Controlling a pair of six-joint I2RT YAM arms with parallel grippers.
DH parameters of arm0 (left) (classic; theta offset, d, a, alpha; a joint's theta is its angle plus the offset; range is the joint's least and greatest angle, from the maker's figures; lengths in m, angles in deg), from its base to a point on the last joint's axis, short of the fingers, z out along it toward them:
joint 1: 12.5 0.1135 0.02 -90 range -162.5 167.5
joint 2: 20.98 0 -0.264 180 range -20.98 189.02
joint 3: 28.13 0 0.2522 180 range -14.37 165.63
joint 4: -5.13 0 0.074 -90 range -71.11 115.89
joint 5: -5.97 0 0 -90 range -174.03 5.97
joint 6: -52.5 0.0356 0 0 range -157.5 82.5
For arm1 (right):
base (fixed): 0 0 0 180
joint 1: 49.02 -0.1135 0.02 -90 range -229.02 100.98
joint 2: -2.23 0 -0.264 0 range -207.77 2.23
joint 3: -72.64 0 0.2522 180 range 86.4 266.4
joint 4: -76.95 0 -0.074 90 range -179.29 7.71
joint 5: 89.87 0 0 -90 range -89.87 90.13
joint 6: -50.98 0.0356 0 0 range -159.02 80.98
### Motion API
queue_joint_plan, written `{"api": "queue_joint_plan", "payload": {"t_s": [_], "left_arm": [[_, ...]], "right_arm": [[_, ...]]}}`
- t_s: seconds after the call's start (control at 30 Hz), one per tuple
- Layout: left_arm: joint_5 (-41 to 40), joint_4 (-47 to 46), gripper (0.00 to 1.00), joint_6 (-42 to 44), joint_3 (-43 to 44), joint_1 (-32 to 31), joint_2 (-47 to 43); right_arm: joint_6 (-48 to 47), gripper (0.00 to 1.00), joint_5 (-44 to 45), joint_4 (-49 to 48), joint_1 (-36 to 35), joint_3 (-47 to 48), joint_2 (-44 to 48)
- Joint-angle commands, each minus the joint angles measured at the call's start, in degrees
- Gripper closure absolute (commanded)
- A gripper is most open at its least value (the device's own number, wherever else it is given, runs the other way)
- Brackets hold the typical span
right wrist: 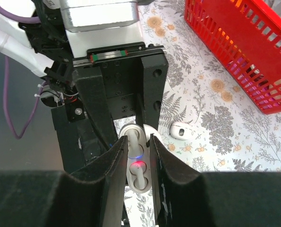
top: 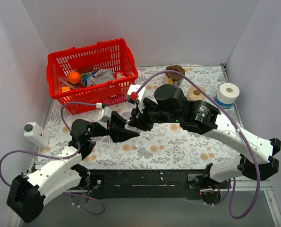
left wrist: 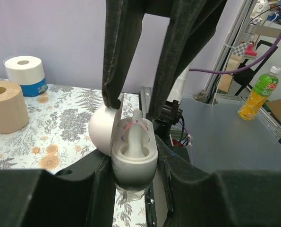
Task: Insert the wireless bluetooth earbuds into the charging case
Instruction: Close the charging case.
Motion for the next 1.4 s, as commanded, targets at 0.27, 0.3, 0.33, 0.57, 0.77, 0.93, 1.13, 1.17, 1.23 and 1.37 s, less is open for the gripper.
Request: {"api": "queue_joint_plan", "payload": {"t_s": [0.27,0.3,0.33,0.57,0.77,0.93,1.13,1.17,1.23,1.37], "left_arm": [[-1.0,0.2,1.0,2.8,1.5,-0.8,-2.4],[-0.9,0.3,1.0,2.9,1.7,-0.8,-2.4],[-1.0,0.4,1.0,2.9,1.8,-0.8,-2.3],[-2.1,-0.5,1.0,3.1,1.7,-1.0,-2.1],[-3.4,-0.3,1.0,3.6,1.9,-1.1,-1.8],[-4.5,0.8,1.0,3.7,2.5,-1.1,-1.3],[-5.1,1.3,1.0,3.1,2.9,-1.1,-0.5],[-5.2,1.3,1.0,3.1,3.1,-1.1,-0.4],[-5.3,1.6,1.0,3.1,3.3,-1.1,-0.5],[-10.6,6.5,1.0,4.5,3.7,-1.2,-1.0]], "right_arm": [[6.0,0.76,12.6,-4.3,4.6,-4.7,4.9],[6.0,0.77,12.2,-4.3,4.6,-5.3,4.5],[5.9,0.78,11.8,-4.2,4.6,-5.5,4.3],[5.5,0.78,4.0,-0.9,4.6,-4.2,2.0],[5.2,0.78,0.6,-0.7,4.6,-4.2,2.1],[5.3,0.78,-0.5,-1.2,4.3,-4.9,3.0],[5.5,0.78,-0.1,-1.3,4.0,-6.0,3.7],[5.4,0.78,0.1,-1.4,4.0,-6.1,3.8],[5.6,0.77,1.0,-1.3,4.0,-5.8,4.1],[8.5,0.67,15.3,-4.9,4.3,-8.5,7.6]]}}
